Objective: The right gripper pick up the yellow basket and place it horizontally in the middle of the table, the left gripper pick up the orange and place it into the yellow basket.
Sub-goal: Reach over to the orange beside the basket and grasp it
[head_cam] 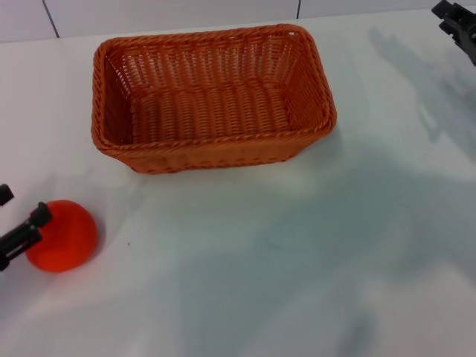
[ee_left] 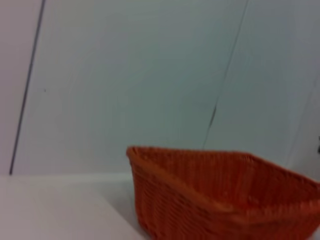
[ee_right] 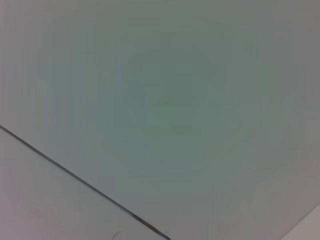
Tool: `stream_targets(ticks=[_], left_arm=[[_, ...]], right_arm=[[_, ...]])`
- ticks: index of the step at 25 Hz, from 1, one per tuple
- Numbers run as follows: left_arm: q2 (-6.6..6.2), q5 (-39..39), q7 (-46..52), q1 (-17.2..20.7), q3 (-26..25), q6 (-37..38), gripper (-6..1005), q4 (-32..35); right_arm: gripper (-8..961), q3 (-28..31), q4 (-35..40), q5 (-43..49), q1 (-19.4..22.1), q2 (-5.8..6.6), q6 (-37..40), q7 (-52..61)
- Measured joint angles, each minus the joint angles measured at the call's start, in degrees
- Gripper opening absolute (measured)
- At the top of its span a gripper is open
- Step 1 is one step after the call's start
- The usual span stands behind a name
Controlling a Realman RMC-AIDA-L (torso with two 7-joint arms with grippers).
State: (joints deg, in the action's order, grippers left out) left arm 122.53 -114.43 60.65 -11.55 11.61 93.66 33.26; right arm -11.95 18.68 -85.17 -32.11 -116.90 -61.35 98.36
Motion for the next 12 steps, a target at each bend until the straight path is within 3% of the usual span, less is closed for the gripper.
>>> stream_targets(ticks=[12], left_arm=[[0.07, -5.37, -0.51, -2.1, 0.59, -4.7, 811, -0.4]], right_arm=[[422, 0.0, -0.12, -0.09, -0.37, -0.87, 0.19, 0.0]])
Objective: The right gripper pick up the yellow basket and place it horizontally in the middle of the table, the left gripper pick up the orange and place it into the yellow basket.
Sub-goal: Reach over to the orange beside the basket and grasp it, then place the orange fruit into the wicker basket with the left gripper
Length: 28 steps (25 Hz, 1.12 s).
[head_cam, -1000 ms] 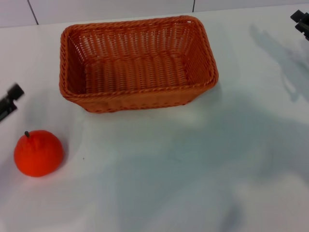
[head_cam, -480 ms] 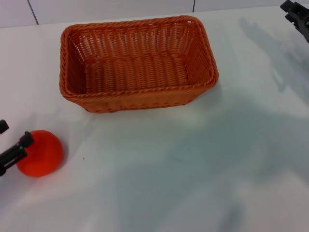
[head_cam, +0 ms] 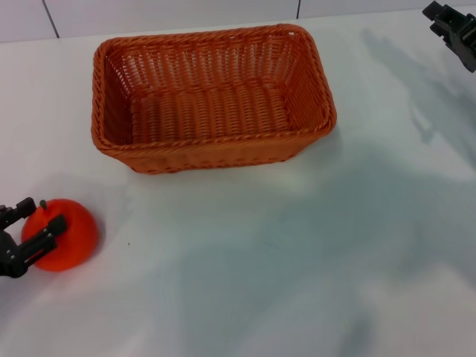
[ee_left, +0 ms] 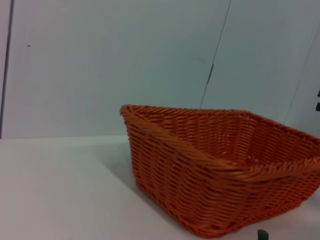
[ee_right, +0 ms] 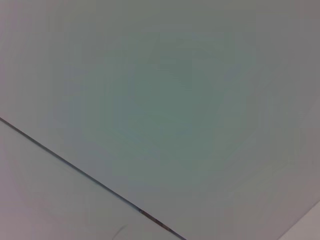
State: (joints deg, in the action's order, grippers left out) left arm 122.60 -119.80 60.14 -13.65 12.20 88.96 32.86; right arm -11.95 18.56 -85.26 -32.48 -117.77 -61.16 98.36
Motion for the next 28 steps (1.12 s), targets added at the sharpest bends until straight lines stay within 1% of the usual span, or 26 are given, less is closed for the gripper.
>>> stream_targets(ticks=[6, 8, 11, 12, 15, 17, 19, 20, 23, 25, 27, 28], left_arm=[[0.01, -0.08, -0.26, -0.66, 0.06, -0.29, 601, -0.15], [0.01, -0.09, -0.29, -0.97, 0.09, -0.29, 517, -0.17], [0.0, 0.6, -0.29, -1.2, -0.59, 0.62, 392, -0.23], [-0.04, 1.03, -0.29, -1.24, -0.91, 1.23, 369, -0.26], [-0.44, 4.47, -0.29, -1.29, -4.39, 5.32, 301, -0.59], [-0.7, 8.7, -0.29, -1.33, -9.15, 8.74, 255, -2.05], [-0.86, 13.29, -0.29, -1.71, -12.7, 10.51, 242, -4.46], [-0.89, 16.34, -0.26, -2.2, -14.29, 11.07, 235, -6.25], [-0.87, 22.13, -0.12, -4.79, -15.91, 10.84, 214, -10.75], [-0.86, 23.6, -0.14, -7.56, -15.95, 9.46, 201, -13.41], [-0.6, 23.73, -0.17, -11.7, -15.51, 6.17, 185, -15.87], [-0.46, 23.68, -0.17, -12.84, -15.16, 5.05, 177, -16.4]], right_arm=[[421, -0.21, -0.02, 0.0, 0.05, 0.0, 0.04, 0.06], [421, -0.19, -0.02, 0.0, 0.05, 0.0, 0.09, 0.07], [421, -0.13, -0.02, 0.0, 0.05, 0.01, 0.1, 0.05], [421, -0.11, -0.02, 0.0, 0.05, 0.05, 0.09, 0.05], [421, -0.04, 0.04, 0.0, 0.09, 0.15, 0.1, 0.09], [421, -0.03, 0.1, 0.01, 0.29, 0.25, 0.07, 0.21], [421, -0.01, 0.12, 0.01, 0.45, 0.36, 0.01, 0.21], [421, -0.01, 0.14, 0.01, 0.55, 0.42, 0.02, 0.17], [421, 0.01, 0.35, 0.01, 0.71, 0.5, 0.05, 0.04], [421, 0.0, 0.39, 0.01, 0.73, 0.5, -0.06, 0.03], [422, 0.0, 0.41, 0.01, 0.74, 0.51, -0.25, -0.01], [422, 0.0, 0.42, 0.01, 0.75, 0.51, -0.28, -0.03]])
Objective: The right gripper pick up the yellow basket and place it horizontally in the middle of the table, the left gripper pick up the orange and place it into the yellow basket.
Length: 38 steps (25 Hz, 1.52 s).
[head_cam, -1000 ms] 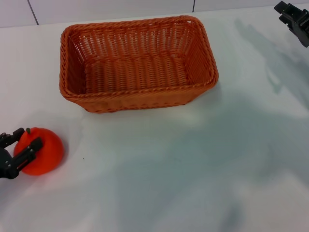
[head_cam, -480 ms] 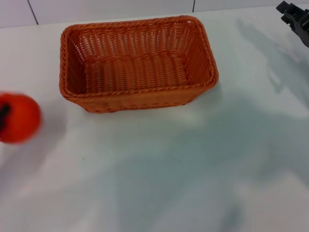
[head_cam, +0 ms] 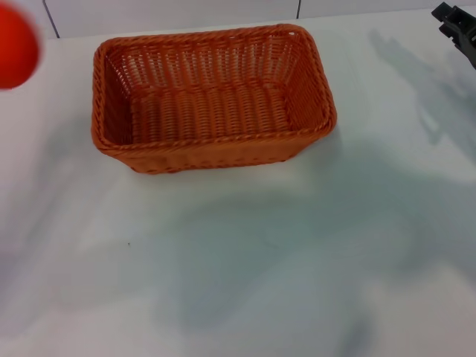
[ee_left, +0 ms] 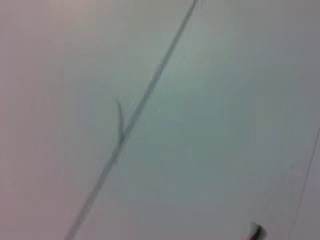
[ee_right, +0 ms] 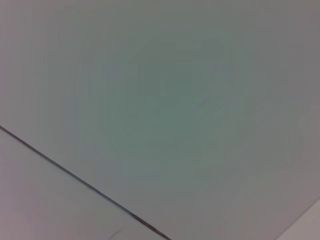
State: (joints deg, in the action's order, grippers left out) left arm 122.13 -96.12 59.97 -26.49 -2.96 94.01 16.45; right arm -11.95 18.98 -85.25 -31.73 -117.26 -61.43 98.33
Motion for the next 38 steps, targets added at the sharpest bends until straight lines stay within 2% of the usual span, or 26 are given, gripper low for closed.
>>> stream_targets(ticks=[1, 2, 4, 6, 9, 13, 22, 26, 30, 32, 34, 38], left_arm=[[0.35, -0.13, 0.0, -1.9, 0.73, -2.13, 169, -0.78], [0.35, -0.13, 0.0, -1.9, 0.73, -2.13, 161, -0.78], [1.5, -0.18, -0.07, -7.67, 5.5, -10.14, 144, -2.44], [1.6, -0.18, -0.09, -8.54, 6.67, -11.37, 127, -2.68], [1.81, -0.08, -0.11, -11.89, 13.04, -18.33, 123, -4.01], [2.02, 0.29, -0.11, -12.41, 13.56, -21.64, 174, -5.51], [1.84, 0.47, -0.12, -11.22, 13.13, -19.16, 518, -6.08], [1.85, 3.47, -0.56, -8.91, 10.0, -13.16, 656, -5.92], [1.89, 8.74, -8.08, -5.31, 5.04, -5.54, 803, -8.12], [1.9, 10.29, -11.11, -3.67, 2.59, -2.41, 876, -9.12], [1.92, 10.89, -12.81, -2.2, 0.43, -0.31, 887, -9.68], [1.87, 11.08, -15.45, 0.59, -2.19, 0.81, 908, -10.74]], right_arm=[[422, 0.0, 0.0, 0.0, 0.0, 0.0, -0.06, -0.03], [422, 0.0, 0.0, 0.0, 0.0, -0.01, -0.11, -0.05], [422, 0.0, 0.01, 0.0, 0.0, -0.13, -0.24, -0.08], [422, -0.05, 0.01, 0.0, 0.14, -0.31, -0.36, -0.13], [422, -0.18, -0.14, 0.0, 0.62, -0.51, -0.41, -0.58], [422, -0.16, -0.42, 0.0, 1.17, -0.7, -0.44, -0.92], [422, -0.2, -0.44, 0.0, 1.58, -0.78, -0.49, -0.96], [421, -0.06, -0.33, -0.01, 1.64, -0.78, -0.75, -1.99], [421, 0.13, 0.62, -0.85, 2.4, -0.78, -1.94, -5.18], [421, 0.55, 0.97, -2.5, 2.94, -0.75, -3.34, -9.31], [421, 1.44, 1.03, -5.09, 3.64, -0.76, -5.51, -16.35], [422, 4.72, 0.45, -12.82, 5.32, -1.87, -10.35, -35.48]])
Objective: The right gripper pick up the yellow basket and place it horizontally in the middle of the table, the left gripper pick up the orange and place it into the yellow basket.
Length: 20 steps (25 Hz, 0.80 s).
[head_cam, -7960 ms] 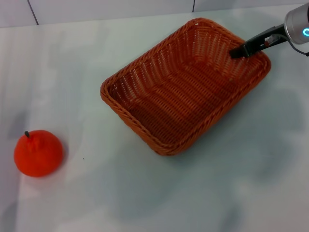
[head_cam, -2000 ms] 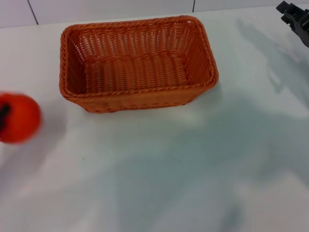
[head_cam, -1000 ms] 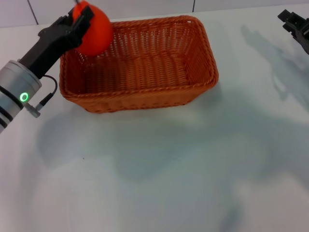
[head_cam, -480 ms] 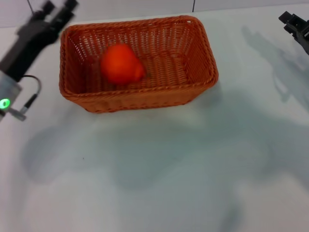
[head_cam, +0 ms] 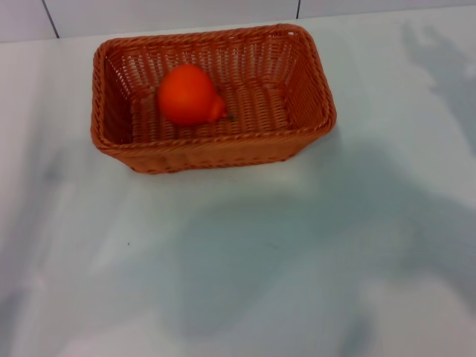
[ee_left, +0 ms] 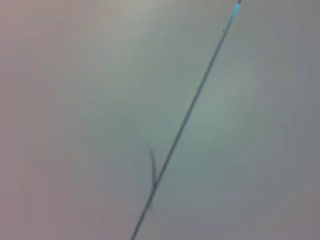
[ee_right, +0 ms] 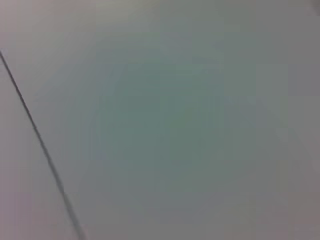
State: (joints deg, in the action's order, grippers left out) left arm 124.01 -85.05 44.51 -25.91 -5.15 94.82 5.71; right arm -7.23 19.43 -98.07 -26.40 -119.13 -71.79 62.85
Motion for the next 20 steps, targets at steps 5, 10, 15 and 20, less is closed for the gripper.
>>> stream_targets(ticks=[5, 10, 15, 20], left_arm=[[0.04, 0.05, -0.44, 1.89, -0.47, 0.0, 909, -0.09], [0.07, 0.06, -1.61, 2.61, -0.5, 0.15, 908, -0.5], [0.09, 0.07, -2.94, 2.74, -0.55, 0.22, 908, -1.5], [0.09, 0.07, -4.33, 2.81, -0.68, 0.26, 909, -2.9]], right_arm=[[420, 4.0, -4.4, -8.55, 1.41, -0.34, -5.15, -22.09], [416, 7.36, -6.84, -9.91, 1.71, -0.4, -7.72, -32.85], [416, 8.32, -7.79, -9.95, 1.68, -0.4, -8.01, -34.53], [416, 8.84, -8.47, -9.99, 1.42, -0.4, -7.89, -34.6]])
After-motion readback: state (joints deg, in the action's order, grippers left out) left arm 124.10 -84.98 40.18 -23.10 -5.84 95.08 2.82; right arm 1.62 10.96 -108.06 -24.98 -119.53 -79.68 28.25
